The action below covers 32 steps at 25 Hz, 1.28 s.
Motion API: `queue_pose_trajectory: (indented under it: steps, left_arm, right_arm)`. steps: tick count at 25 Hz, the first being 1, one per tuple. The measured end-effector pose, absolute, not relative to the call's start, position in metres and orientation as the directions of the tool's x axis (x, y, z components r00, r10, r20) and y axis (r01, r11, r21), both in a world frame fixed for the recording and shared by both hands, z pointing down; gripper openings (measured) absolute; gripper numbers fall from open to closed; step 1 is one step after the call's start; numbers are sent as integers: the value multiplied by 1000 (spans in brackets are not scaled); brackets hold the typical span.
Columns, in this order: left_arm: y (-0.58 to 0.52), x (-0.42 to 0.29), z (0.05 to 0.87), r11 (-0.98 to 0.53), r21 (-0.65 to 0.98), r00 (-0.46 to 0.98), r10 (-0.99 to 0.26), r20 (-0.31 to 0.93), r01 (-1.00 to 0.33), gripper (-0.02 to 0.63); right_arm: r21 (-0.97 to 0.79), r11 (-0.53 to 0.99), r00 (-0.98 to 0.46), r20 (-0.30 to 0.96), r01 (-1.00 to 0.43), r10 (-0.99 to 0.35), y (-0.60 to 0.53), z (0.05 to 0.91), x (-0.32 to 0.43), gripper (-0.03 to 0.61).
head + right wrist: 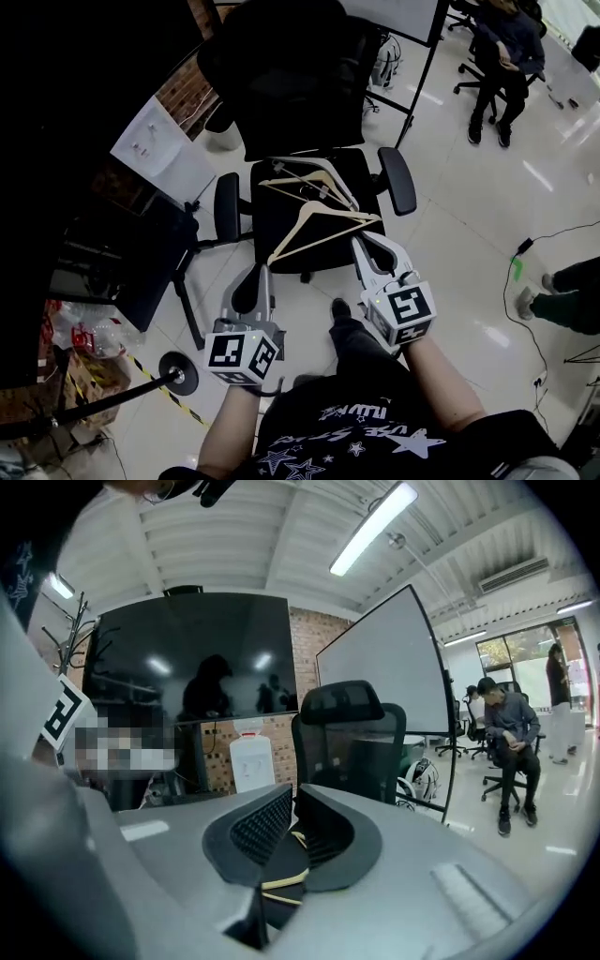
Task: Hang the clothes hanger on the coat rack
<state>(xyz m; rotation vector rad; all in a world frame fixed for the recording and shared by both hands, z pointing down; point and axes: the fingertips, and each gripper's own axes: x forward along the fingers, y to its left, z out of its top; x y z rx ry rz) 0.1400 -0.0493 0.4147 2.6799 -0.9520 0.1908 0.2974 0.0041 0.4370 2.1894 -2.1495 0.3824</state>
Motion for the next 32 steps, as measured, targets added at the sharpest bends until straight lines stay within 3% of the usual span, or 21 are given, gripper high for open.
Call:
queue_pose_trajectory:
  steps: [11,17,22,32]
  left_arm:
    - [-102,167,460,-672,251,708,-589,388,-697,5]
    - [-111,176,515,-676,268,706,-531,469,-687,5]
    - [-131,191,573,-687,281,704,-469,533,-670,5]
    - [-163,217,647,-697,318,717,-403,569,-643,5]
  right_arm:
    - [-89,135,-161,451,-987,-878,-50,506,323,108]
    - [-106,140,-176,538,-984,-825,-63,551,322,158]
    - [-72,169,-177,617,-983,-767,-82,609,330,161]
    - [-85,195,-192,748,-977,-635,-106,718,355,198]
